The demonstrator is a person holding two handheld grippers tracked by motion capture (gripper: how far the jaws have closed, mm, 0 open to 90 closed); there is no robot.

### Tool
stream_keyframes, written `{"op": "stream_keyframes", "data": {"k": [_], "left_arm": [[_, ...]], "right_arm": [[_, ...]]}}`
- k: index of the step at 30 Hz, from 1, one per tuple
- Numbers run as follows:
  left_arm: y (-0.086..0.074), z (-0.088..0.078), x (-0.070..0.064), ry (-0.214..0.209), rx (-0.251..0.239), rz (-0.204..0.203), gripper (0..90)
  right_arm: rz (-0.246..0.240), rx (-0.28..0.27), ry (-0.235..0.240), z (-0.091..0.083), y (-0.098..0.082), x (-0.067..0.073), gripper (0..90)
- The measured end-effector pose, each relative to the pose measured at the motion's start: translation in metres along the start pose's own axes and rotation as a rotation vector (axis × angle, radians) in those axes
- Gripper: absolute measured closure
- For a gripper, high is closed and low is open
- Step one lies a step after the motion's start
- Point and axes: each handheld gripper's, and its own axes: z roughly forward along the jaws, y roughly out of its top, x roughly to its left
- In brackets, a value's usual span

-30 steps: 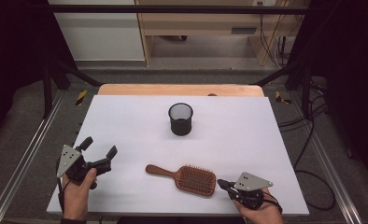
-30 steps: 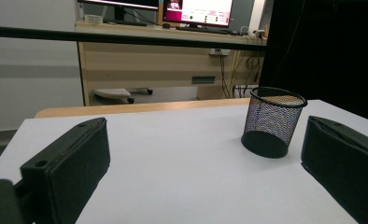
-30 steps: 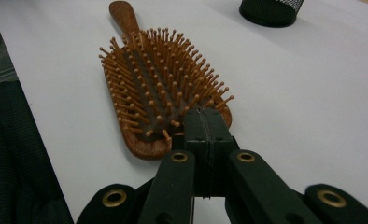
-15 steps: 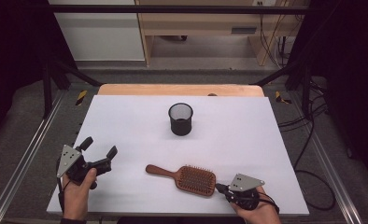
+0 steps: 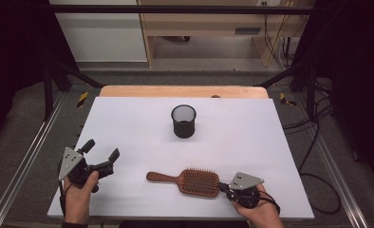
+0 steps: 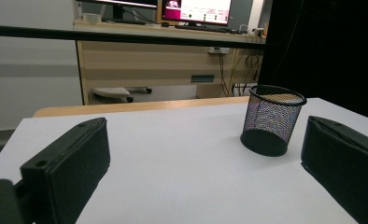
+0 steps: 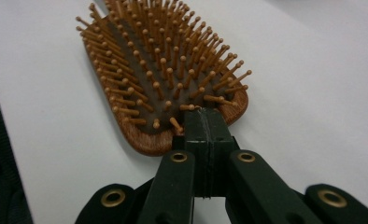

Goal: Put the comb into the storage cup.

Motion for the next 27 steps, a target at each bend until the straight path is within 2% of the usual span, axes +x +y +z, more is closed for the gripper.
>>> {"op": "stream_keyframes", "data": {"k": [13, 27], "left_arm": [[0.000, 0.000, 0.001, 0.004, 0.004, 0.000, 1.3], [-0.001, 0.000, 0.001, 0.005, 0.008, -0.002, 1.3]], "right_arm": [[-0.002, 0.001, -0.025, 0.008, 0.005, -0.006, 90.0], [-0.014, -0.002, -0.014, 0.019, 0.014, -0.005, 90.0]]}}
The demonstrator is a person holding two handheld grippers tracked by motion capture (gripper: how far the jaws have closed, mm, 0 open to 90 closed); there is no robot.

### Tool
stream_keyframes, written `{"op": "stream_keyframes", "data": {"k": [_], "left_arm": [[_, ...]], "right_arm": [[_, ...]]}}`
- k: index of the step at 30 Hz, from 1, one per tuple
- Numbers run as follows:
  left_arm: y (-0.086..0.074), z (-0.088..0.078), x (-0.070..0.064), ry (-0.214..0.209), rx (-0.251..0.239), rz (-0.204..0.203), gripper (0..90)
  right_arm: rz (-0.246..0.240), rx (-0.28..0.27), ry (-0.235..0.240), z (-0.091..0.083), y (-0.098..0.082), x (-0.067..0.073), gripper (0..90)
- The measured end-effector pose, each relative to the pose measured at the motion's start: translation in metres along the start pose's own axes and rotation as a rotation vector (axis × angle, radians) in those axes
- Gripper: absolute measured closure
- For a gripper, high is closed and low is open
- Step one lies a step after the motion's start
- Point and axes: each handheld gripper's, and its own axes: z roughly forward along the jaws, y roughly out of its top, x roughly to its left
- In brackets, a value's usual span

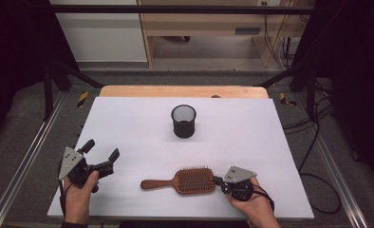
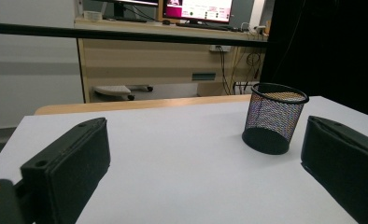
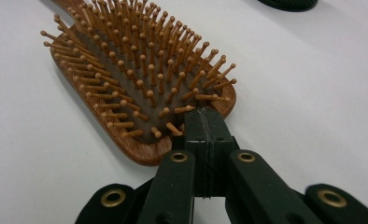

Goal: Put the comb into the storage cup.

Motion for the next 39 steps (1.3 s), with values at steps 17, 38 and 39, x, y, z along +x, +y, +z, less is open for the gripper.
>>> {"op": "stream_keyframes", "data": {"k": [17, 38, 39], "left_arm": [[0.000, 0.001, 0.000, 0.000, 0.005, 0.004, 1.4], [-0.001, 0.002, -0.001, -0.002, 0.016, 0.013, 1.5], [-0.001, 0.002, -0.001, -0.003, 0.019, 0.014, 1.5]], "right_arm": [[0.008, -0.003, 0.003, 0.013, 0.009, -0.003, 90.0], [0.009, -0.020, 0.013, 0.030, 0.020, -0.001, 90.0], [0.009, -0.022, 0.012, 0.030, 0.020, -0.001, 90.0]]}}
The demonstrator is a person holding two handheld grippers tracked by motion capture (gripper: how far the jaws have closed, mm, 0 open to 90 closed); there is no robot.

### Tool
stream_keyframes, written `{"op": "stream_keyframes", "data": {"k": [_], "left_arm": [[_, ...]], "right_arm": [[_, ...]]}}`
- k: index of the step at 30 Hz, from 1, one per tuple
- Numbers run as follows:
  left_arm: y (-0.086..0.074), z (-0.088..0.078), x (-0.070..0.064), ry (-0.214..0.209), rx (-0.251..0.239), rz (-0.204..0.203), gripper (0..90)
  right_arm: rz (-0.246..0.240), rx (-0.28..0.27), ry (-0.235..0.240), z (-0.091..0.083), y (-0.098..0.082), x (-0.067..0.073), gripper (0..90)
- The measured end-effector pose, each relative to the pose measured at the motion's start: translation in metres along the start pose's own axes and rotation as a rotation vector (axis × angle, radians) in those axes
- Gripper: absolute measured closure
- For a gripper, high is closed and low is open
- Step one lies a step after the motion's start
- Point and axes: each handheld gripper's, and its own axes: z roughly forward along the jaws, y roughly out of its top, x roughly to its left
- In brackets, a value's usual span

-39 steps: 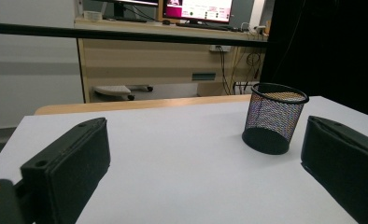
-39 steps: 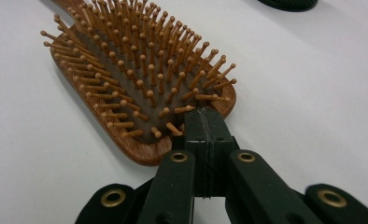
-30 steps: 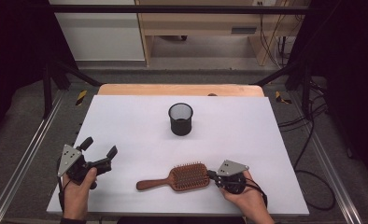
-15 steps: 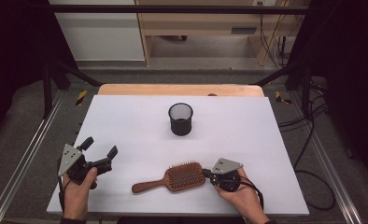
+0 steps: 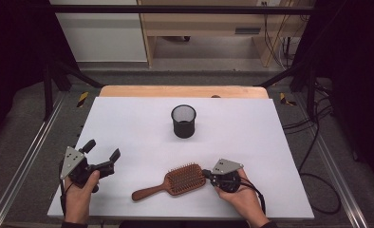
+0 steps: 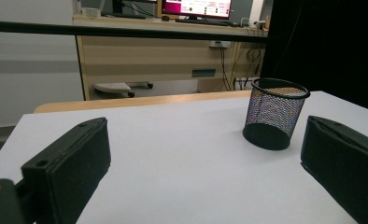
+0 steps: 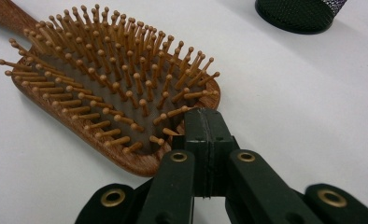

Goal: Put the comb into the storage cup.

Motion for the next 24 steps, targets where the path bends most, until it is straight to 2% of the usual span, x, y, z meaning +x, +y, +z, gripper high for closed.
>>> {"op": "stream_keyframes", "data": {"k": [11, 17, 18, 19, 20, 21, 22, 24], "left_arm": [[-0.001, 0.001, -0.001, 0.000, 0.013, 0.011, 1.5], [0.000, 0.001, -0.004, -0.014, 0.032, 0.007, 1.5], [0.000, 0.001, -0.005, -0.017, 0.040, 0.012, 1.5], [0.001, 0.001, -0.006, -0.021, 0.041, -0.003, 1.5], [0.004, 0.002, -0.009, -0.043, 0.052, 0.002, 1.5], [0.004, 0.002, -0.009, -0.043, 0.052, 0.002, 1.5], [0.006, 0.003, -0.010, -0.043, 0.059, 0.006, 1.5], [0.010, 0.005, -0.013, -0.061, 0.077, 0.007, 1.5]], "right_arm": [[0.000, -0.007, -0.007, 0.000, -0.001, -0.001, 89.3], [0.032, -0.052, -0.025, -0.014, -0.004, -0.006, 84.7], [0.044, -0.061, -0.030, -0.017, -0.004, -0.008, 82.2], [0.074, -0.089, -0.042, -0.024, -0.006, -0.011, 76.1], [0.089, -0.102, -0.044, -0.029, -0.006, -0.013, 72.7], [0.102, -0.117, -0.052, -0.033, -0.007, -0.015, 66.6], [0.102, -0.117, -0.052, -0.033, -0.007, -0.015, 66.6], [0.136, -0.138, -0.068, -0.041, -0.008, -0.021, 51.8]]}}
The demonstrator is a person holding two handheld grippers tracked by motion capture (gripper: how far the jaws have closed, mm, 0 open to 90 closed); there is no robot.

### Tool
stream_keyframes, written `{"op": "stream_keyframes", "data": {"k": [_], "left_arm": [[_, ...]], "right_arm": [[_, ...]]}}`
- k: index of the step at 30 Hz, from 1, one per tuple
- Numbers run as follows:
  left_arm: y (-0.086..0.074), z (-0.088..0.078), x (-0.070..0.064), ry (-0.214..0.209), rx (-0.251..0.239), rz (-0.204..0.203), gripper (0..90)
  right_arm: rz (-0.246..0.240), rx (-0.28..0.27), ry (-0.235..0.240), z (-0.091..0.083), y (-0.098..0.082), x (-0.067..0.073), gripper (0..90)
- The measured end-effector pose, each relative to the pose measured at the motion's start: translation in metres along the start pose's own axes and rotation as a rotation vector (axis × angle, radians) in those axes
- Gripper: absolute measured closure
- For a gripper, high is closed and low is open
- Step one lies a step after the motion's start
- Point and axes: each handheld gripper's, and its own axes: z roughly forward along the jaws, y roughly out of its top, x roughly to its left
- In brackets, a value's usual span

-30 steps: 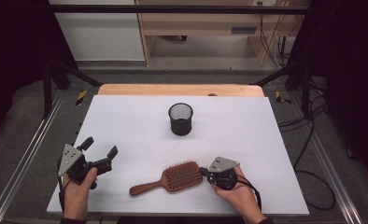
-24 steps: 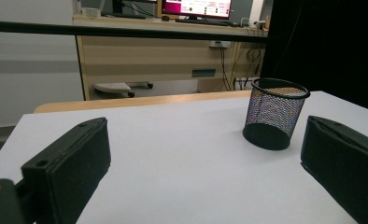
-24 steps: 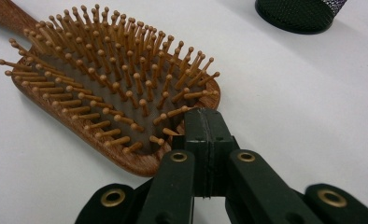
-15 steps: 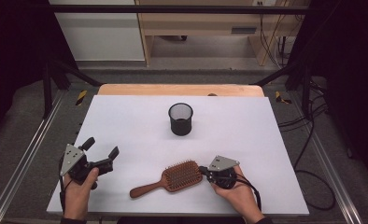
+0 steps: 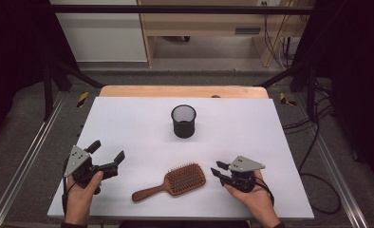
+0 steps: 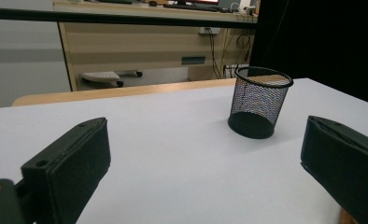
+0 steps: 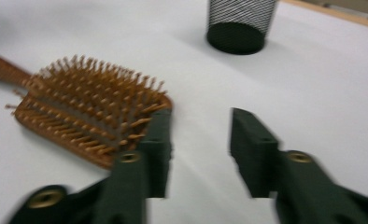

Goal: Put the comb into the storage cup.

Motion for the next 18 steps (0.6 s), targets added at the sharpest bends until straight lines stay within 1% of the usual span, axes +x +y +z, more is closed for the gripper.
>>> {"op": "stream_keyframes", "data": {"k": [1, 2, 3, 4, 5, 6, 7, 8, 9, 10, 11, 12, 13, 14, 15, 16, 17, 18], "left_arm": [[0.004, 0.003, -0.004, -0.007, 0.028, 0.013, 1.5], [0.004, 0.003, -0.004, -0.007, 0.028, 0.013, 1.6], [0.005, 0.005, -0.006, -0.018, 0.040, 0.026, 1.6], [0.007, 0.006, -0.008, -0.019, 0.051, 0.044, 1.6], [0.009, 0.007, -0.010, -0.022, 0.061, 0.052, 1.6], [0.010, 0.008, -0.013, -0.040, 0.070, 0.056, 1.6], [0.012, 0.009, -0.016, -0.051, 0.081, 0.063, 1.6], [0.014, 0.010, -0.019, -0.061, 0.092, 0.069, 1.6], [0.016, 0.011, -0.022, -0.072, 0.108, 0.083, 1.6], [0.018, 0.014, -0.028, -0.098, 0.135, 0.109, 1.6], [0.019, 0.015, -0.031, -0.107, 0.145, 0.120, 1.6], [0.019, 0.015, -0.031, -0.107, 0.145, 0.120, 1.6], [0.020, 0.015, -0.034, -0.112, 0.154, 0.131, 1.6], [0.021, 0.017, -0.039, -0.109, 0.176, 0.156, 1.6], [0.021, 0.017, -0.039, -0.109, 0.176, 0.156, 1.6], [0.021, 0.017, -0.041, -0.114, 0.189, 0.165, 1.6], [0.021, 0.018, -0.044, -0.116, 0.209, 0.173, 1.6], [0.021, 0.019, -0.048, -0.125, 0.233, 0.193, 1.9]], "right_arm": [[0.024, -0.028, -0.027, -0.008, 0.001, -0.008, 36.8], [0.034, -0.042, -0.040, -0.011, 0.001, -0.013, 28.3], [0.044, -0.051, -0.051, -0.014, 0.001, -0.016, 22.0], [0.049, -0.059, -0.059, -0.017, 0.001, -0.020, 18.2], [0.049, -0.059, -0.059, -0.017, 0.001, -0.020, 18.2], [0.050, -0.071, -0.066, -0.021, 0.000, -0.023, 15.0], [0.052, -0.102, -0.079, -0.029, -0.003, -0.027, 10.4], [0.054, -0.118, -0.078, -0.032, -0.004, -0.030, 10.3], [0.054, -0.118, -0.078, -0.032, -0.004, -0.030, 10.3], [0.071, -0.142, -0.079, -0.036, -0.006, -0.035, 9.4], [0.075, -0.154, -0.078, -0.038, -0.006, -0.036, 8.7], [0.075, -0.154, -0.078, -0.038, -0.006, -0.036, 8.7], [0.082, -0.175, -0.082, -0.041, -0.006, -0.039, 8.4], [0.087, -0.182, -0.085, -0.042, -0.006, -0.039, 8.6], [0.087, -0.182, -0.085, -0.042, -0.006, -0.039, 8.6], [0.085, -0.181, -0.094, -0.043, -0.007, -0.040, 8.9], [0.085, -0.181, -0.094, -0.043, -0.007, -0.040, 8.9], [0.092, -0.172, -0.097, -0.043, -0.008, -0.041, 8.9]]}}
